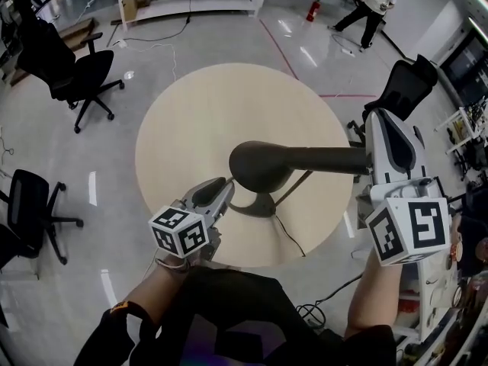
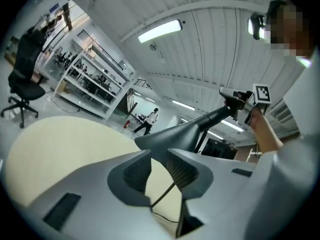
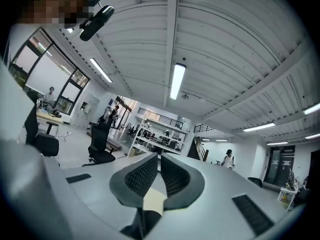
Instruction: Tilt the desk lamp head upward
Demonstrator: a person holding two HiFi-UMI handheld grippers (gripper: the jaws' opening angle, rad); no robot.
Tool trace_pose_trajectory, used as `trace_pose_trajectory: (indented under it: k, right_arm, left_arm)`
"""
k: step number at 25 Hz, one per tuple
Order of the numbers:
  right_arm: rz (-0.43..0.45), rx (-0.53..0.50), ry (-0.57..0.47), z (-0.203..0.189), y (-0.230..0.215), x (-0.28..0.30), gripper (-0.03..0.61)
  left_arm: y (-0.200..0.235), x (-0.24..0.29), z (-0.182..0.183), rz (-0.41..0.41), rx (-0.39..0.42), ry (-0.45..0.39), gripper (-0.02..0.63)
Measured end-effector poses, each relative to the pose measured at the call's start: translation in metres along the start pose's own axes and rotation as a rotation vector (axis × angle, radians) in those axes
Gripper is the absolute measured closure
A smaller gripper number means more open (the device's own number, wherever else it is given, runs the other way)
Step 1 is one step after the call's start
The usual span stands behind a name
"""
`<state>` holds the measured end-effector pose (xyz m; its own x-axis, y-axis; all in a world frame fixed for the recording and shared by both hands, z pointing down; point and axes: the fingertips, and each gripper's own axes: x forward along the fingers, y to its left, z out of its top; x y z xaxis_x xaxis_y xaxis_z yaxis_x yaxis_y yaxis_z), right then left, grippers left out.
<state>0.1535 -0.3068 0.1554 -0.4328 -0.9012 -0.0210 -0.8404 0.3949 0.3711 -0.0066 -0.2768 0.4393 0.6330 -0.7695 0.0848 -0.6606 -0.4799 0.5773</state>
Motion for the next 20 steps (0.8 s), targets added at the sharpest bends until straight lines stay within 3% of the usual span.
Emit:
trace_pose_trajectory:
  k: [7, 20]
  right_arm:
    - [-0.011, 0.004, 0.083, -0.015, -0.004, 0.017, 0.568]
    - [-0.035, 0.000, 0.214, -0.049, -0.014, 0.032, 0.568]
  left_arm:
    - [0.010, 0.017, -0.019, -0.161, -0.189, 0.058, 0.489]
    - [0.002, 0.032, -0.013, -0.335, -0.261, 0.085, 0.489]
